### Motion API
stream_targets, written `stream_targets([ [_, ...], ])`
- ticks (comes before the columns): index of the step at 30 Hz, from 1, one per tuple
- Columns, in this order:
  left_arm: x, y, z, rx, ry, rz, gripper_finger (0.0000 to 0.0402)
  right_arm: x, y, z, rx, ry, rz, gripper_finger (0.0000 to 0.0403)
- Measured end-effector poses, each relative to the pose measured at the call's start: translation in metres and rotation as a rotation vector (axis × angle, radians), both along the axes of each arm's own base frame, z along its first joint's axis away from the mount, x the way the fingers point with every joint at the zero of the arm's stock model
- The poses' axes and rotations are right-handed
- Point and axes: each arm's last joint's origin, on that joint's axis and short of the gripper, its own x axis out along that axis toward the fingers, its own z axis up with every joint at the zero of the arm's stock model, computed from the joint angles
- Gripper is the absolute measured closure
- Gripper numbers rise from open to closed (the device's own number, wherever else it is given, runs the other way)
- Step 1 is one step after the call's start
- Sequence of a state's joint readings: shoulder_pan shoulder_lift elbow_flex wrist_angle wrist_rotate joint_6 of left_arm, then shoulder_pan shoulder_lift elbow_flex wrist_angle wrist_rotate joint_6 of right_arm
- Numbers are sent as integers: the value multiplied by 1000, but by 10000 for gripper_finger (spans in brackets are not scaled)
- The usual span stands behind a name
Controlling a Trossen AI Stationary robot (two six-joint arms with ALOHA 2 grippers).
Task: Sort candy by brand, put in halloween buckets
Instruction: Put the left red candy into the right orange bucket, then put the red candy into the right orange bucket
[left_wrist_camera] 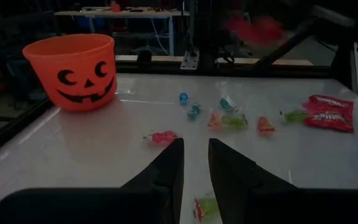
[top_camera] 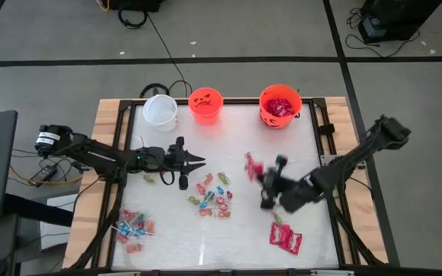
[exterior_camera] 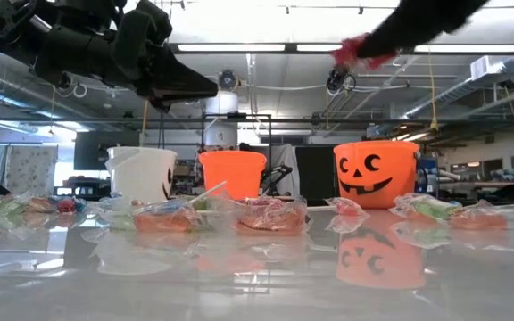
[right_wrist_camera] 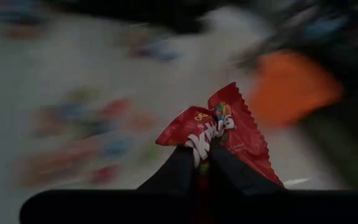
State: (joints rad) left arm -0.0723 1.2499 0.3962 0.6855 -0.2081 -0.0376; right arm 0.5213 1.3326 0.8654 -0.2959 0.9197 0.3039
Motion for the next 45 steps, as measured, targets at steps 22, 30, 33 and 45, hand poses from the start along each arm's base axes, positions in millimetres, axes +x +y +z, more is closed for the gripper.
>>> stream_targets([
  [22, 0, -1, 0, -153, -22, -4, 321, -51, -241, 23, 169, -5, -588, 349],
  [30, 0, -1, 0, -153, -23, -4, 321, -64, -258, 22, 278, -42, -577, 244],
  [33, 0, -1, 0, -153, -22, -4, 321, -63, -253, 25, 306, -65, -534, 206],
  [45, 0, 0, 0, -13, 0, -12, 321, -53, -152, 19, 597, 77, -323, 213],
])
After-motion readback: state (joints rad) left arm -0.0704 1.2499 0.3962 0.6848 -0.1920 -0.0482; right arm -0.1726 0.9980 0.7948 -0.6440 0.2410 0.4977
